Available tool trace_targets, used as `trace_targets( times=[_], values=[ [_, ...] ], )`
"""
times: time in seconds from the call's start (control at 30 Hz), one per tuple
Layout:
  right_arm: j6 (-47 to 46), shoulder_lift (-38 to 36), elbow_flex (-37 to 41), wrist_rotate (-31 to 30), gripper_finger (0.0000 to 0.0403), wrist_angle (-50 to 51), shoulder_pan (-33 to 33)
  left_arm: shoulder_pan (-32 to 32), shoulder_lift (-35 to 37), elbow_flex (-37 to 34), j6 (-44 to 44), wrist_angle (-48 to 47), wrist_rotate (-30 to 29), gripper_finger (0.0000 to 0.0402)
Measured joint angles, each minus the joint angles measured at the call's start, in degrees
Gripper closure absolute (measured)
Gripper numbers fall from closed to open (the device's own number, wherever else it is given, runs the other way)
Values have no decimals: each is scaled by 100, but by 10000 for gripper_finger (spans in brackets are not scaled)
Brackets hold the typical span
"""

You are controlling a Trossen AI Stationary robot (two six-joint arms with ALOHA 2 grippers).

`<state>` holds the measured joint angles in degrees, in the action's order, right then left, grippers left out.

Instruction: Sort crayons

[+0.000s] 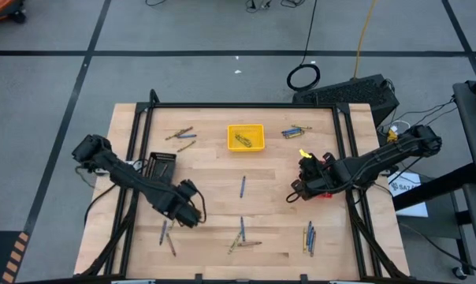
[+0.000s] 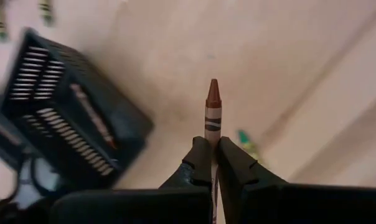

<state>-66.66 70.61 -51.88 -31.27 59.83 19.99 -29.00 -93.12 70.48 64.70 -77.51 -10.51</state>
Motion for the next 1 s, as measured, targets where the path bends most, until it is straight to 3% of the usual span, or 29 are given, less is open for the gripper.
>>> trace_targets(
  times=[0.37, 0.6, 1.0],
  values=[
    [27, 0, 0, 0, 298, -9, 0, 859, 514, 2, -976, -426, -147, 401],
    [27, 0, 0, 0, 298, -8, 0, 1361, 730, -71, -1130, -1000, -476, 401],
    [48, 0, 0, -4, 298, -6, 0, 1904, 1697, -1614, -613, -594, -242, 401]
  ],
)
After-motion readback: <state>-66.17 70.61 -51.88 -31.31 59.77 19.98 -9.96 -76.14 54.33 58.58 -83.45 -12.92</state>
